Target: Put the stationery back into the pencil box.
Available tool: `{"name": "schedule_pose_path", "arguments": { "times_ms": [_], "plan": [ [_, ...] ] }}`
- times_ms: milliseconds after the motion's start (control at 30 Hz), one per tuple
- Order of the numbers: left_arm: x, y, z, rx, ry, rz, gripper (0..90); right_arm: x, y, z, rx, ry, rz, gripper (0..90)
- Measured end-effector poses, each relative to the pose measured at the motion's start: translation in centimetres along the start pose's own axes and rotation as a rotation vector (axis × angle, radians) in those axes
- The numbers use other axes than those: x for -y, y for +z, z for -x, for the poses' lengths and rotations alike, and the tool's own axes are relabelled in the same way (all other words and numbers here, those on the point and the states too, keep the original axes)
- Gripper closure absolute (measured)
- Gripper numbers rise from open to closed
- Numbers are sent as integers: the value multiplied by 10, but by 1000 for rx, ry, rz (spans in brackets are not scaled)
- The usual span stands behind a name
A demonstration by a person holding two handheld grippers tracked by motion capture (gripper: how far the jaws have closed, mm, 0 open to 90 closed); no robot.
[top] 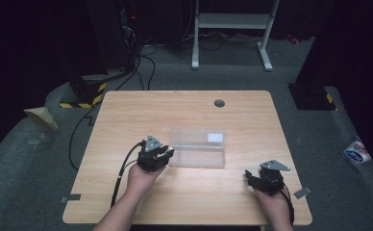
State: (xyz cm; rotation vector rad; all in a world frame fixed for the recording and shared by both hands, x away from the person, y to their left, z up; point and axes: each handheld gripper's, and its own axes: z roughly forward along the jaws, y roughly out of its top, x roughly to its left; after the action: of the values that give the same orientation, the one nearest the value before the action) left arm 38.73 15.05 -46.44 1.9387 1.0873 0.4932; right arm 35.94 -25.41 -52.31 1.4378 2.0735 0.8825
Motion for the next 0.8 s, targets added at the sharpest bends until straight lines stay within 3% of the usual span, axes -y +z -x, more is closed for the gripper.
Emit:
{"name": "schedule_pose_path", "arguments": {
  "times_ms": [367,467,700,800],
  "plan": [
    [-11,16,1,-24,24,-50,678,0,0,0,0,0,0,316],
    [-12,21,1,-28,13,-59,678,0,0,0,0,0,0,316],
    [-14,29,2,-33,31,-66,678,0,0,0,0,0,-1,317],
    [-14,33,1,-36,20,-61,677,0,0,0,0,0,0,317]
  ]
}}
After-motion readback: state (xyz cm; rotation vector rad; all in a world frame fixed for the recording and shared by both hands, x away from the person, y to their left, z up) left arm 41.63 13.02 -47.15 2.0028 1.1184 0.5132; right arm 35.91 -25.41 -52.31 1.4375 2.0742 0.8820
